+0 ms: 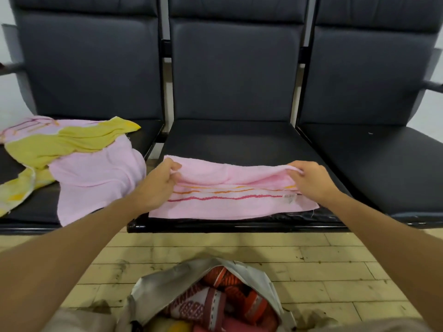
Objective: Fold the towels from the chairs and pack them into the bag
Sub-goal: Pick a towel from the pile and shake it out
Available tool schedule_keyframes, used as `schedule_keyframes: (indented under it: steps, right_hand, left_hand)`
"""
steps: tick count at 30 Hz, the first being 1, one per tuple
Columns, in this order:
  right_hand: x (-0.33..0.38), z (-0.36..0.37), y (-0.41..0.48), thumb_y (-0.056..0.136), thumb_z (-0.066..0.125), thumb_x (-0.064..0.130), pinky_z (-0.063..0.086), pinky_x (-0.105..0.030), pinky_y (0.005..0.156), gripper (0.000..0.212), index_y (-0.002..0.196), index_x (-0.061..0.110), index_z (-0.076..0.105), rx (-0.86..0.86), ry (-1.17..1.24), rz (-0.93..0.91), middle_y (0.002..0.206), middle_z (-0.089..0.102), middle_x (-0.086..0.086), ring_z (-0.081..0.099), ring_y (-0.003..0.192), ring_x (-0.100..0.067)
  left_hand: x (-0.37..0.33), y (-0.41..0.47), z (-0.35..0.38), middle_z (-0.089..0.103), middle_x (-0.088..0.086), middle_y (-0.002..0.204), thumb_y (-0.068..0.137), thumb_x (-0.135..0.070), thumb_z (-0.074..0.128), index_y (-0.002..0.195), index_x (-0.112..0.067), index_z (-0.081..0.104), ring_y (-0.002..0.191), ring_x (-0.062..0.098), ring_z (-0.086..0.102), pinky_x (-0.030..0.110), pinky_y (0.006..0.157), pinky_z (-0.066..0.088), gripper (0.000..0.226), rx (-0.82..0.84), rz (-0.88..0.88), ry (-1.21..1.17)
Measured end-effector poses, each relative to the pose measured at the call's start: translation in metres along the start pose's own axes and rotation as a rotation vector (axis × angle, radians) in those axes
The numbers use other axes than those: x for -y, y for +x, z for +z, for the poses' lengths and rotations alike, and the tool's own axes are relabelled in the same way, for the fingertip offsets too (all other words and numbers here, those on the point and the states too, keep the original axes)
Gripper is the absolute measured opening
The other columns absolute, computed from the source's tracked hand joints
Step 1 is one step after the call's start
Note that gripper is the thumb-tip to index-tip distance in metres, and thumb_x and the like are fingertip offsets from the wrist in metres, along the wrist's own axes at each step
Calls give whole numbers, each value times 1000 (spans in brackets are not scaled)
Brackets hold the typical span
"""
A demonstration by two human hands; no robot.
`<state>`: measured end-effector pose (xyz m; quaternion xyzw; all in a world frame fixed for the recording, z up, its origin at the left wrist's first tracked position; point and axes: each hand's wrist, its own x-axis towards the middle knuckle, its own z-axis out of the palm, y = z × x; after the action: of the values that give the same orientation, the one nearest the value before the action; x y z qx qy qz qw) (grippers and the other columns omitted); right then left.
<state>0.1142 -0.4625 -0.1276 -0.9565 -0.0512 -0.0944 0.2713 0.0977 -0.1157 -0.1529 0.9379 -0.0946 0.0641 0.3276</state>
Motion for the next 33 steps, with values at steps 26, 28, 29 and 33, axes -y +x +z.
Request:
schedule_keyframes:
  steps: [26, 28, 29, 33]
  right_hand:
    - [-18, -31, -36, 95, 56, 19, 47, -27, 87, 19, 102, 18, 73, 269, -195, 106, 104, 68, 4, 61, 98, -17]
    - [-18, -25, -31, 93, 61, 20, 44, -26, 83, 15, 104, 13, 70, 232, -205, 165, 107, 67, -2, 58, 95, -16]
    - [-16, -23, -28, 93, 63, 22, 43, -26, 81, 18, 105, 10, 68, 216, -206, 214, 107, 67, -5, 56, 92, -17]
    - [-14, -15, -17, 90, 66, 36, 42, -30, 70, 38, 105, 1, 65, 196, -135, 457, 102, 65, -12, 57, 87, -23]
  left_hand:
    - [-2, -37, -30, 49, 0, 105, 94, -13, 55, 98, -17, 54, 93, 16, 52, 25, 83, 42, 5, -10, -58, 178]
    - [1, -30, -26, 45, 4, 110, 93, -19, 58, 108, -9, 51, 93, 21, 51, 28, 83, 41, 19, -59, -208, 215]
    - [2, -27, -24, 48, 9, 113, 93, -26, 58, 112, -3, 51, 97, 24, 52, 32, 84, 43, 31, -49, -295, 229]
    - [3, -22, -20, 51, 16, 126, 87, -57, 58, 129, 2, 46, 115, 28, 51, 34, 92, 44, 73, 107, -497, 314]
